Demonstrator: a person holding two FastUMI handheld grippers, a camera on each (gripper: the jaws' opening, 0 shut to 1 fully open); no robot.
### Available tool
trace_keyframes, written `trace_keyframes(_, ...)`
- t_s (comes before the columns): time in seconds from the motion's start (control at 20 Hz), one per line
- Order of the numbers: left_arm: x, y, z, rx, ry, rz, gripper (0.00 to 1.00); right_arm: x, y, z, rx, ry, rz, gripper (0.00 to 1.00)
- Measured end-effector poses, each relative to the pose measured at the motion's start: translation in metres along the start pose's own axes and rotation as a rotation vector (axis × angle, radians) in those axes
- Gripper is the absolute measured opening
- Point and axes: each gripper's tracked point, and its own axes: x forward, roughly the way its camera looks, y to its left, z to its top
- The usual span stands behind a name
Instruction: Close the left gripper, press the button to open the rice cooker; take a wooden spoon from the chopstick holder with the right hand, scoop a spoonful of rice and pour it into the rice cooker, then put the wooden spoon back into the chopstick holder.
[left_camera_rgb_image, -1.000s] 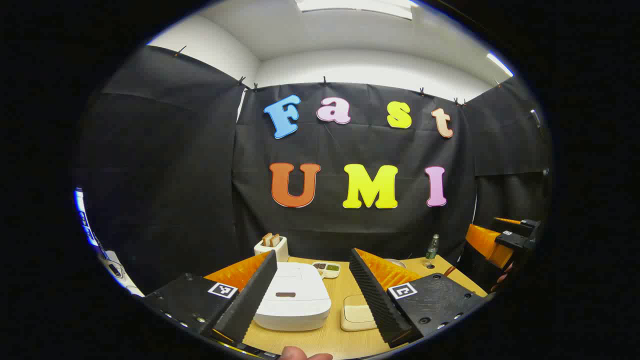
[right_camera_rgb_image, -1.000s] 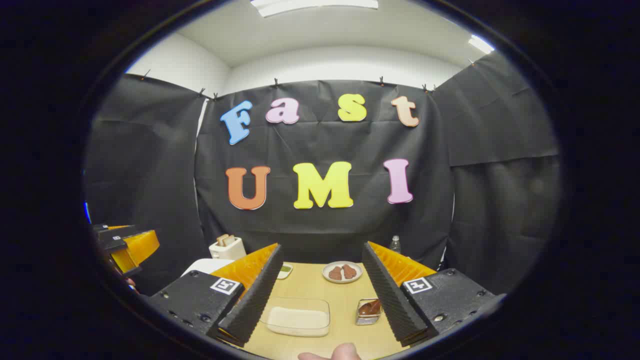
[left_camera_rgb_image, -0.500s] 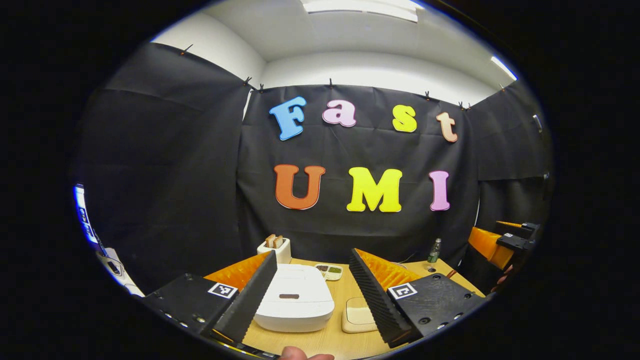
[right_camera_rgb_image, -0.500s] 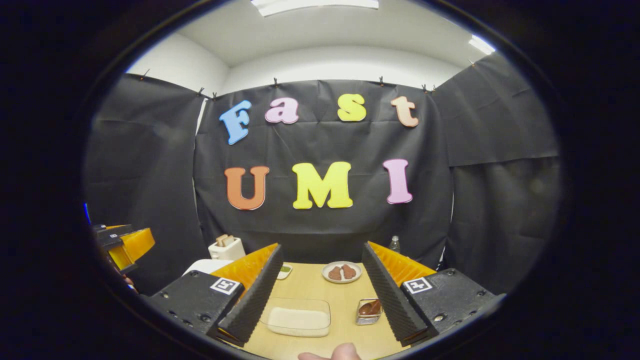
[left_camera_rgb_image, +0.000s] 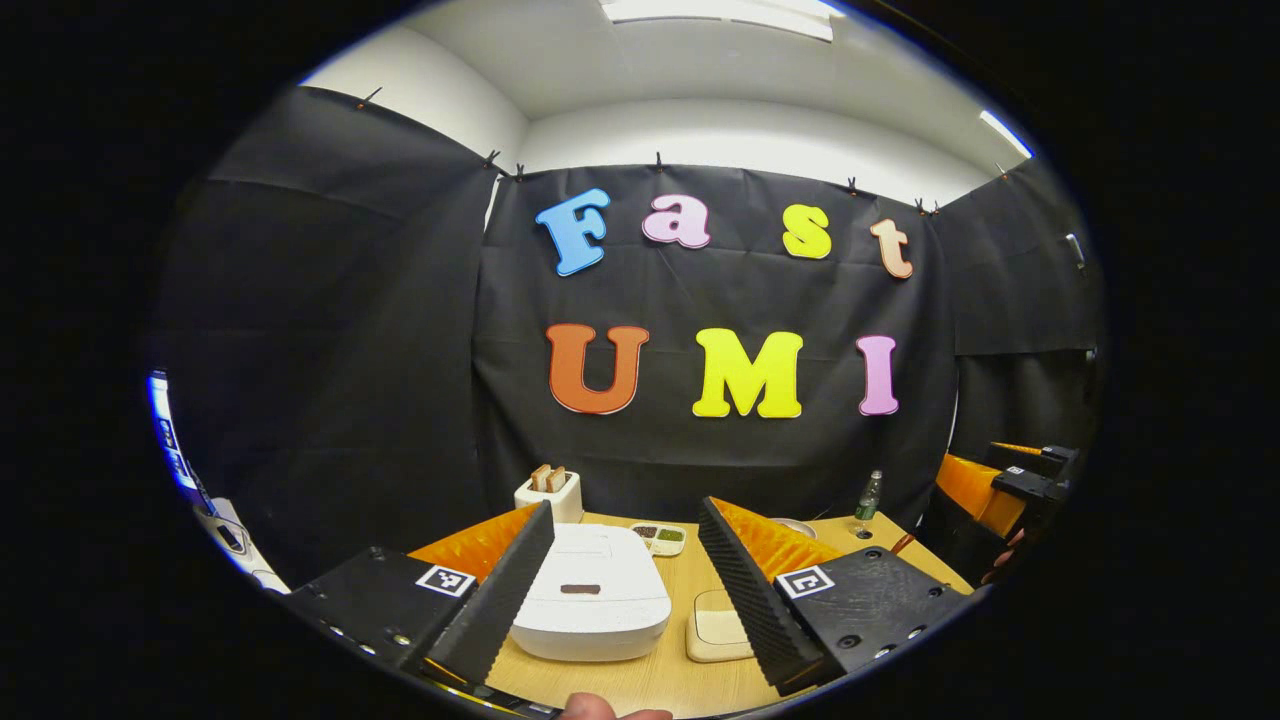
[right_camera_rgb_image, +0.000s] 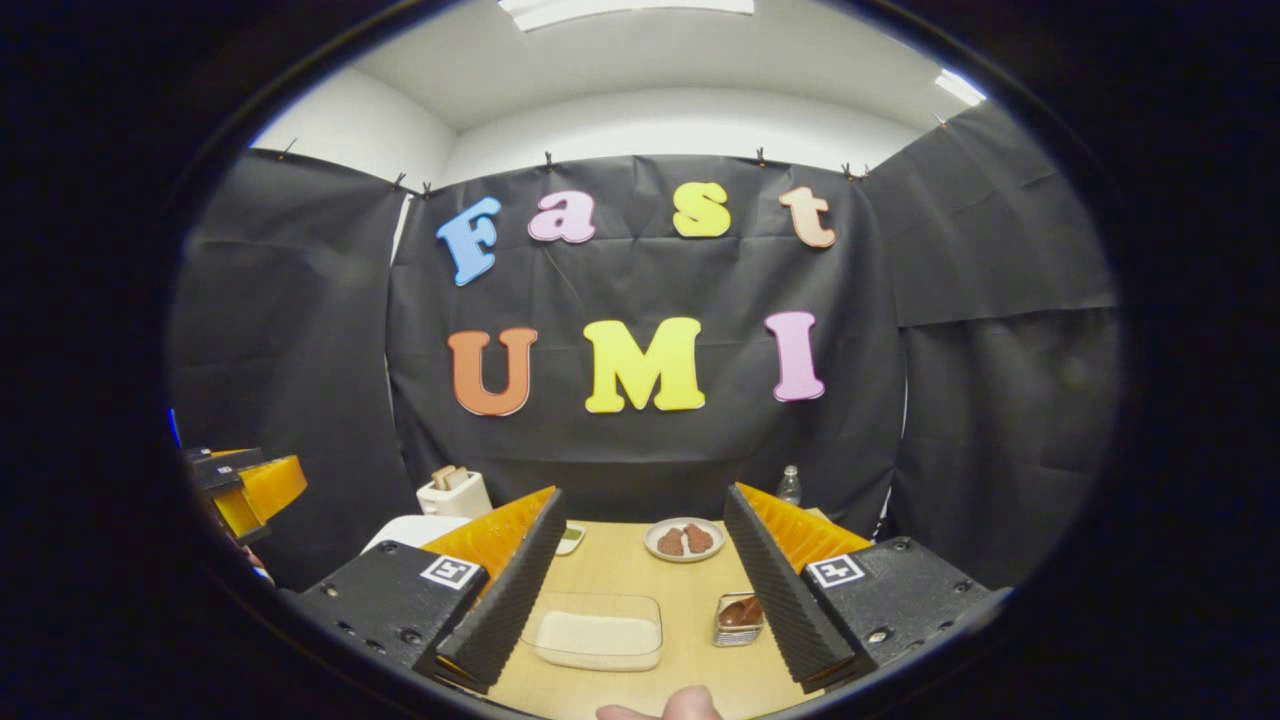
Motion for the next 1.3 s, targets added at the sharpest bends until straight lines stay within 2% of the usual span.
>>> trace_keyframes(0.45,0.015,-0.005,-0.024,0.016,0.089,-0.009,0.94,0.022,-0.009,-0.016,0.015,0.055,0.005,1.0)
trace_keyframes(0.75,0.037,0.004,-0.067,-0.067,0.275,-0.005,0.94,0.056,-0.018,-0.029,0.009,0.097,0.021,1.0)
trace_keyframes(0.85,0.05,0.015,-0.073,-0.069,0.315,0.028,0.86,0.07,-0.024,-0.033,0.018,0.116,0.024,1.0)
trace_keyframes(0.95,0.07,0.024,-0.081,-0.065,0.352,0.048,0.69,0.085,-0.032,-0.035,0.021,0.121,0.023,1.0)
trace_keyframes(1.0,0.076,0.029,-0.089,-0.066,0.38,0.057,0.52,0.092,-0.035,-0.035,0.022,0.123,0.023,1.0)
trace_keyframes(1.05,0.084,0.032,-0.096,-0.073,0.408,0.061,0.43,0.1,-0.038,-0.036,0.022,0.127,0.024,1.0)
trace_keyframes(1.1,0.092,0.035,-0.104,-0.089,0.436,0.062,0.29,0.107,-0.041,-0.037,0.02,0.13,0.025,1.0)
trace_keyframes(1.2,0.108,0.036,-0.122,-0.128,0.516,0.053,0.13,0.12,-0.052,-0.041,0.017,0.134,0.015,1.0)
trace_keyframes(1.3,0.116,0.045,-0.135,-0.149,0.553,0.07,0.13,0.132,-0.064,-0.046,0.016,0.141,-0.01,1.0)
